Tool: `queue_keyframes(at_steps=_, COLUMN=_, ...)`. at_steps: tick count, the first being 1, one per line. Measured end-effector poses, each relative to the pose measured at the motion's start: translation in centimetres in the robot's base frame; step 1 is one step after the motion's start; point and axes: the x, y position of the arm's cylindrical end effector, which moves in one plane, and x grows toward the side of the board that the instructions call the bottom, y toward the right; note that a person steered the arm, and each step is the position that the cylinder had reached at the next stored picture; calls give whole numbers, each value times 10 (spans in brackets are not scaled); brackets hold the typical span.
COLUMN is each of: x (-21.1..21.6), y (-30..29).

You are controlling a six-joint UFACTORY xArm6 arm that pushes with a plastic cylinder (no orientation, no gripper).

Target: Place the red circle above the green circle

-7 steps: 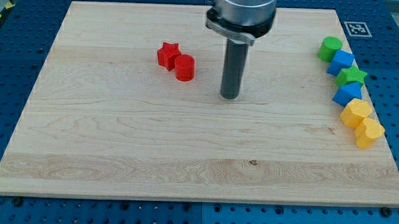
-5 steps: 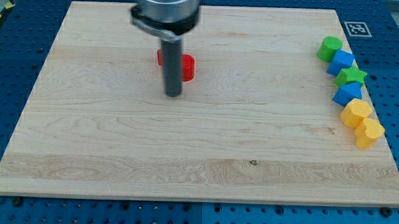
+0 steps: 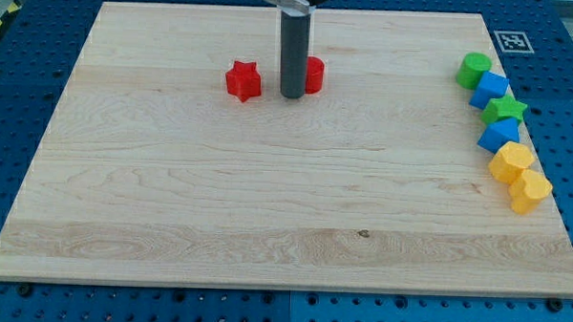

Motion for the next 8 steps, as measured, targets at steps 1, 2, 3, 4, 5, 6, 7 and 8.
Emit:
queue_keyframes(at_steps=1, x=-21, y=-9)
queue_keyframes(at_steps=2, x=-33, y=-10)
queue_keyframes(at_steps=3, x=-25, y=2)
queue_keyframes(at_steps=4, x=-6, y=2)
queue_keyframes(at_steps=5, x=-20, y=21)
queue_keyframes(at_steps=6, x=-37, y=40)
queue_keyframes(at_steps=7, x=-37, y=46)
queue_keyframes(at_steps=8, x=-37, y=74)
